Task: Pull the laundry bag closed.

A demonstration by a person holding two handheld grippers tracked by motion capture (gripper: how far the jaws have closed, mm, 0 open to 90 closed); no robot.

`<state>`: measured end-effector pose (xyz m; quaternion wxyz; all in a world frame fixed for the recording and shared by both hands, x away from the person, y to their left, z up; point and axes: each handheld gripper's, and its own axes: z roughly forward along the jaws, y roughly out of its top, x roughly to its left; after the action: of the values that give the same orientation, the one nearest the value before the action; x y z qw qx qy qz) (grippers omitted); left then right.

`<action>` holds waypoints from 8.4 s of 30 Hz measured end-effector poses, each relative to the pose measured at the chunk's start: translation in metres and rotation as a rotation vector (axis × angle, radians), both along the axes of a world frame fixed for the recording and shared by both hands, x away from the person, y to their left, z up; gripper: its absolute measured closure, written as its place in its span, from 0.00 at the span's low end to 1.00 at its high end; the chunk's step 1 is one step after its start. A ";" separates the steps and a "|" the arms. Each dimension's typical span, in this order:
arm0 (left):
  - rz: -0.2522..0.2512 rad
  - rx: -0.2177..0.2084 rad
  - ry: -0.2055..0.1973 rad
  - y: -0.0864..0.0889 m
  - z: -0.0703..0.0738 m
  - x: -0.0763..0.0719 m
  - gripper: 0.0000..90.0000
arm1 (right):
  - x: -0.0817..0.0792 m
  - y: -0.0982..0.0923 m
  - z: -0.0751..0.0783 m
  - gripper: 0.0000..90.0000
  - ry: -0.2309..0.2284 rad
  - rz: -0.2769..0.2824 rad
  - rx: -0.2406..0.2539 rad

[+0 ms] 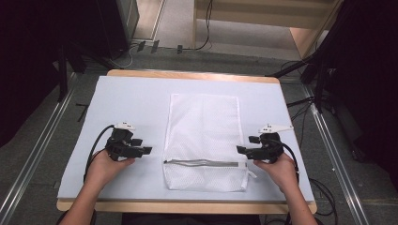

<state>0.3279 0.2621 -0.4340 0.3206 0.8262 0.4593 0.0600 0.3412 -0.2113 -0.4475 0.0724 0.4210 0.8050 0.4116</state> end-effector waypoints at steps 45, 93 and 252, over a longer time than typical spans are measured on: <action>-0.052 -0.119 0.128 0.001 0.002 0.003 0.55 | -0.015 0.029 0.012 0.43 -0.009 0.094 -0.019; -0.029 -0.188 0.128 0.006 0.012 -0.012 0.81 | -0.009 0.126 0.024 0.68 0.028 0.354 0.000; -0.130 -0.111 0.128 -0.050 -0.026 0.000 1.00 | -0.006 0.200 -0.022 0.94 0.087 0.598 -0.050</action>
<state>0.3284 0.2116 -0.4600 0.3392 0.8375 0.4267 -0.0394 0.3352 -0.0108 -0.4699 -0.0763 0.1809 0.9055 0.3763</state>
